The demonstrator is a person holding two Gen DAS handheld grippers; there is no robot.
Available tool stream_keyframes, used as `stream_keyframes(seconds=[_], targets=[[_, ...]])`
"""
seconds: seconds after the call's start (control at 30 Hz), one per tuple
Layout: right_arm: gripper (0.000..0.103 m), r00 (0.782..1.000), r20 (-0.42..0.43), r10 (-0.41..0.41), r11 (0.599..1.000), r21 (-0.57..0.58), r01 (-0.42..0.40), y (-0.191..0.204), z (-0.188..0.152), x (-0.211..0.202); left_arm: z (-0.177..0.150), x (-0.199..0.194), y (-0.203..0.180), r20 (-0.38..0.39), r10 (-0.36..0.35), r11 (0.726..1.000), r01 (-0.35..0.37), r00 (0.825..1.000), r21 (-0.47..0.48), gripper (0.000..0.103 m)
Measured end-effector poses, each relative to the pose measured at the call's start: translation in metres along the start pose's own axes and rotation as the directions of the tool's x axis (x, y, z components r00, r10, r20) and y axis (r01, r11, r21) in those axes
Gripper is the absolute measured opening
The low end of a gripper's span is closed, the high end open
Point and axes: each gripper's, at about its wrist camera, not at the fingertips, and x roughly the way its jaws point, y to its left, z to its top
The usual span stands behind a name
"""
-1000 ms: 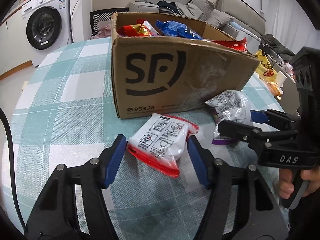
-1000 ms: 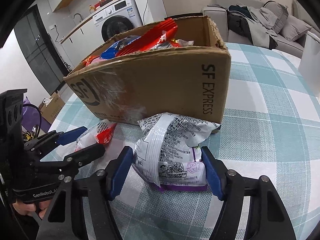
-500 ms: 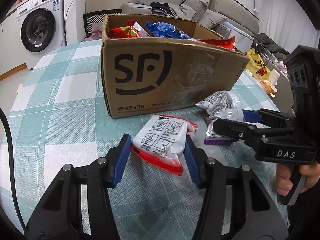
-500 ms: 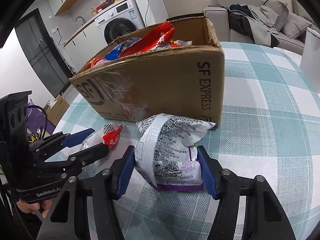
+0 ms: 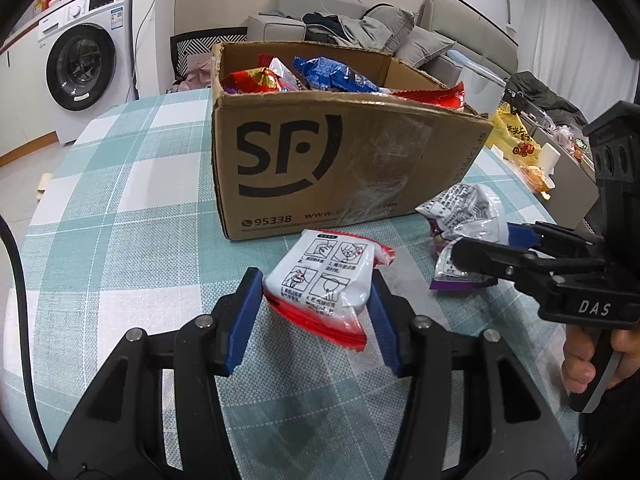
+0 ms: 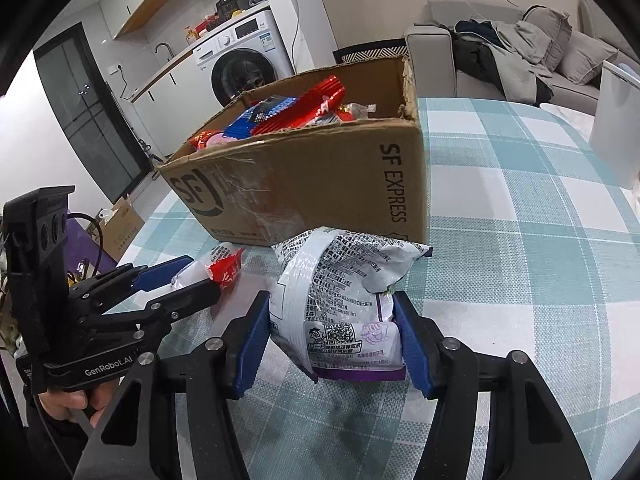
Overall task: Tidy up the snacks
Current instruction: 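Lift both packs and carry them over the cardboard box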
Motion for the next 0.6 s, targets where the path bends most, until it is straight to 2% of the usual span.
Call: stream_keyframes(seconds=[0.6], targets=[[0.061, 0.997, 0.076, 0.023, 0.999, -0.041, -0.019, 0.008, -0.003, -0.040, 0.000, -0.051, -0.019, 0.085, -0.002, 1.000, 0.001, 0.996, 0.007, 0.050]])
